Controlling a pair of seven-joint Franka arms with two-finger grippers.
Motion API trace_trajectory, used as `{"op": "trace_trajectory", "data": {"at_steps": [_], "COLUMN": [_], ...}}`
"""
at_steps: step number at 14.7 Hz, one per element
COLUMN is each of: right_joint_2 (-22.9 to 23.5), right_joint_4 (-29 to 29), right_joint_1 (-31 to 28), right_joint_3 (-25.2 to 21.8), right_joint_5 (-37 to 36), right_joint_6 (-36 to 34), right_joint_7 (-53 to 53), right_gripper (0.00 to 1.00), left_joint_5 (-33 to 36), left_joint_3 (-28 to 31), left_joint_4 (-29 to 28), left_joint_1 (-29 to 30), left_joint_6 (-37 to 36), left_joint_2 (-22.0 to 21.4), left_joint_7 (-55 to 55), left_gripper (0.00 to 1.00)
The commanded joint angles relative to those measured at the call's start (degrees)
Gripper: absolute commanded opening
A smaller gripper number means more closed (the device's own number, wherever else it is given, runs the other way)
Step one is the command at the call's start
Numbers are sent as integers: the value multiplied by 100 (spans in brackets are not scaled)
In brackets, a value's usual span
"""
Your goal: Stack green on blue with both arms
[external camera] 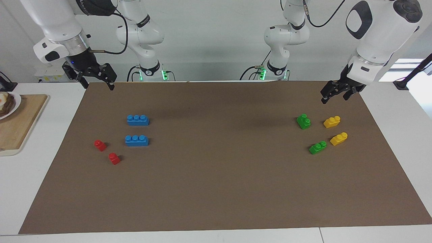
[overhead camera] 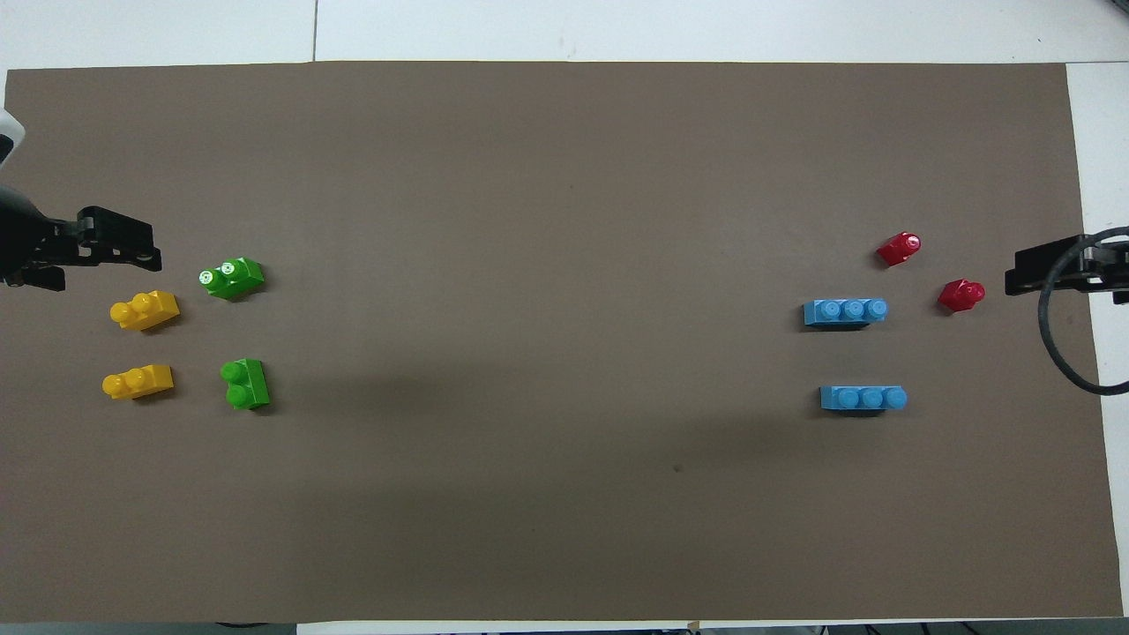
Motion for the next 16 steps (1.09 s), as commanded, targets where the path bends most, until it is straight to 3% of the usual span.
{"op": "trace_trajectory", "data": {"at_steps": [1, 16], "right_joint_2": [-17, -44], "right_joint_4": [33, -2], "right_joint_1": [14, 14], "right_joint_3": [-9, -9], "right_joint_5": [-127, -92], "right_joint_6": [-118, -47], "right_joint_7": [-156, -155], "right_gripper": [100, 100], "left_joint_5": [42, 77], "left_joint_3": [60, 130], "left_joint_4": [46, -146], "left_joint_1": [-74, -30], "left_joint_6": [53, -44], "left_joint_2": [26, -88], "left_joint_7": [72, 2], "left_gripper": [100, 100]}}
